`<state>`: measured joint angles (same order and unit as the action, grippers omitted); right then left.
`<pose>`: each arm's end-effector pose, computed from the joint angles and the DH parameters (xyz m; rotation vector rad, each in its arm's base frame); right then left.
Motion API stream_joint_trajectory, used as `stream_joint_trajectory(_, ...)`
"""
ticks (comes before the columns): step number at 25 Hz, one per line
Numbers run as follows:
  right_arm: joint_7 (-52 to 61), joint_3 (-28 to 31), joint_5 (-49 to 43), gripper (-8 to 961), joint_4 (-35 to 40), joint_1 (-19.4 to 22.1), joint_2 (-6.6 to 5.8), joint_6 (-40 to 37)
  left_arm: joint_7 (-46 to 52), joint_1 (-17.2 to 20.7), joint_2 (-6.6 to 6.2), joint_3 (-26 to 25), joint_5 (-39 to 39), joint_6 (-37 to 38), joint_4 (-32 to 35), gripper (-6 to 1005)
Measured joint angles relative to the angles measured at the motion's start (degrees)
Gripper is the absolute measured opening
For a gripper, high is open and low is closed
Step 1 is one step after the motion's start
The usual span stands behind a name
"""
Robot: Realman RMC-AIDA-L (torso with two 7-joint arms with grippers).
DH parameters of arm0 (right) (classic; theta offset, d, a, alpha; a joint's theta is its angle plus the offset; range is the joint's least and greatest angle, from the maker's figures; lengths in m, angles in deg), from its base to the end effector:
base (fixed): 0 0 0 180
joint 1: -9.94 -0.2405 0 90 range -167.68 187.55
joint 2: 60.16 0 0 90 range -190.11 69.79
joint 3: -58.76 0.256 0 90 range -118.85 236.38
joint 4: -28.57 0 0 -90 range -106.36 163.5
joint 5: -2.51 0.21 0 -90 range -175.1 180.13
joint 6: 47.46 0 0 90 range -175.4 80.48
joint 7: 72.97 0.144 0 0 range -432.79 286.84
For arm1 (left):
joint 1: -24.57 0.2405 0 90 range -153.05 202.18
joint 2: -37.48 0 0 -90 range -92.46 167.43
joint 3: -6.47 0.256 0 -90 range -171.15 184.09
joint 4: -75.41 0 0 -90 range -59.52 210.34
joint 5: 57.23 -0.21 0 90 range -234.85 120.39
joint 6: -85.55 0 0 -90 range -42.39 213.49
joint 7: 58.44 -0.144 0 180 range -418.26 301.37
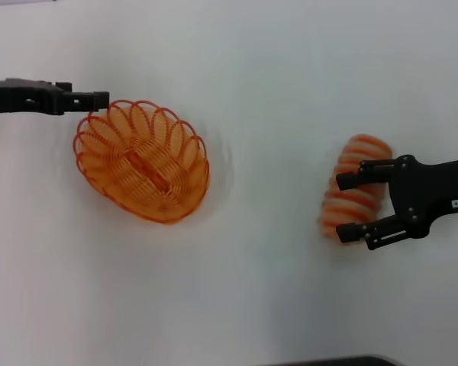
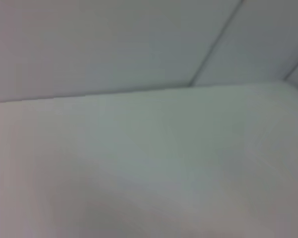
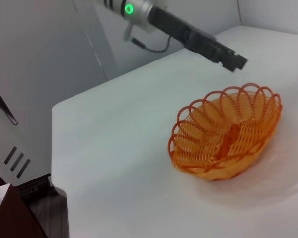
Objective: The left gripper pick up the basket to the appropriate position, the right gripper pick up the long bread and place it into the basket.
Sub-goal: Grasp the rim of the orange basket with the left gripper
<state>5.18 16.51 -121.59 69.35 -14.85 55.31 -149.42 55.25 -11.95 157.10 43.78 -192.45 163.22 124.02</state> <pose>0.2975 0.2754 0.0174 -2.9854 0.6401 0.5018 -0.2665 0.3818 0.0253 -2.4647 -1.1416 -0.2883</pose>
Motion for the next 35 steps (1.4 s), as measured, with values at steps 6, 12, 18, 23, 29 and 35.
stream_joint_trajectory(6,0.35,0.06,0.00,946,0.00,-0.78,-0.07,0.07,5.46,-4.35,0.44,9.88,-10.47,-1.18,3.49,874)
stream_joint_trajectory(12,0.42,0.07,0.00,946,0.08,-1.26,-0.10,0.10,9.11,-7.31,0.61,15.82,-17.02,-1.67,3.82,873)
stream_joint_trajectory(18,0.43,0.07,0.00,946,0.09,-1.51,-0.23,0.10,10.27,-9.29,1.42,17.96,-20.65,-2.06,3.71,872)
stream_joint_trajectory(23,0.42,0.07,0.00,946,0.09,-1.64,-0.24,0.13,10.67,-9.86,2.56,18.89,-23.32,-3.04,3.57,844)
stream_joint_trajectory(29,0.47,0.07,0.00,946,0.41,-1.64,-0.34,0.18,10.75,-9.99,3.13,19.58,-23.89,-3.52,3.59,760)
stream_joint_trajectory(35,0.51,0.07,0.00,947,0.80,-1.54,-0.18,0.18,10.73,-9.68,3.19,20.26,-24.02,-4.44,3.69,510)
